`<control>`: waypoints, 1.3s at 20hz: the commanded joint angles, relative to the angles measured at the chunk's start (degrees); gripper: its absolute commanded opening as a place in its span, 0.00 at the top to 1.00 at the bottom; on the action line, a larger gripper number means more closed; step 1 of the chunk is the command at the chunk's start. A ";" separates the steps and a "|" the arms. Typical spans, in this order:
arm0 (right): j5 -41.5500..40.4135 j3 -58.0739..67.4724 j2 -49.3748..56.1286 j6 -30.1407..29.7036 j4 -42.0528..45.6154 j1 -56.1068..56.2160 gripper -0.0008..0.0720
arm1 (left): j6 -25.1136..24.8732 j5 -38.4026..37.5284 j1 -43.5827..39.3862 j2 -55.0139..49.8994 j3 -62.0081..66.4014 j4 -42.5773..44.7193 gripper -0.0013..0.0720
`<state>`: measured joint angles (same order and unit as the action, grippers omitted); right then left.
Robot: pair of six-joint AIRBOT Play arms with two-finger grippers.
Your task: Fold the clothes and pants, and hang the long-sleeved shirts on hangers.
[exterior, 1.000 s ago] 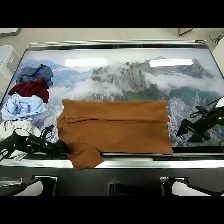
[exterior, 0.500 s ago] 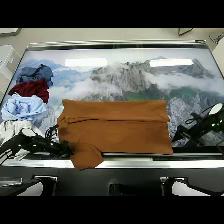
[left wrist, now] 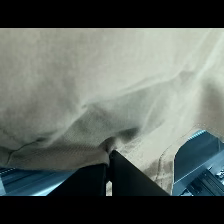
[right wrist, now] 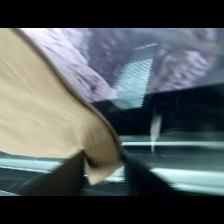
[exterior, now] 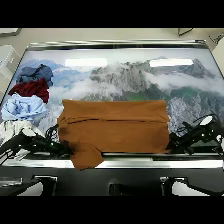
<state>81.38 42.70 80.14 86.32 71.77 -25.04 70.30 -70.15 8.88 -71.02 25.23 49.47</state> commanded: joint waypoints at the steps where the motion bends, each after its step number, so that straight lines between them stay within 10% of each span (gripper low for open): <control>1: -2.21 -0.92 0.04 -0.24 -2.16 0.00 0.92 | -0.74 -0.09 0.02 0.04 0.15 0.04 0.95; 10: -1.07 19.21 -1.01 -0.22 -5.09 3.93 0.92 | 1.86 -1.99 -0.20 -1.05 25.49 3.21 0.96; 26: -9.81 39.54 21.94 7.74 -8.76 11.06 0.91 | 5.79 -5.46 -3.21 -34.88 62.18 2.99 0.96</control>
<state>72.18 81.78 100.77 93.71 63.61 -14.13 75.68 -75.05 5.89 -102.96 85.60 52.53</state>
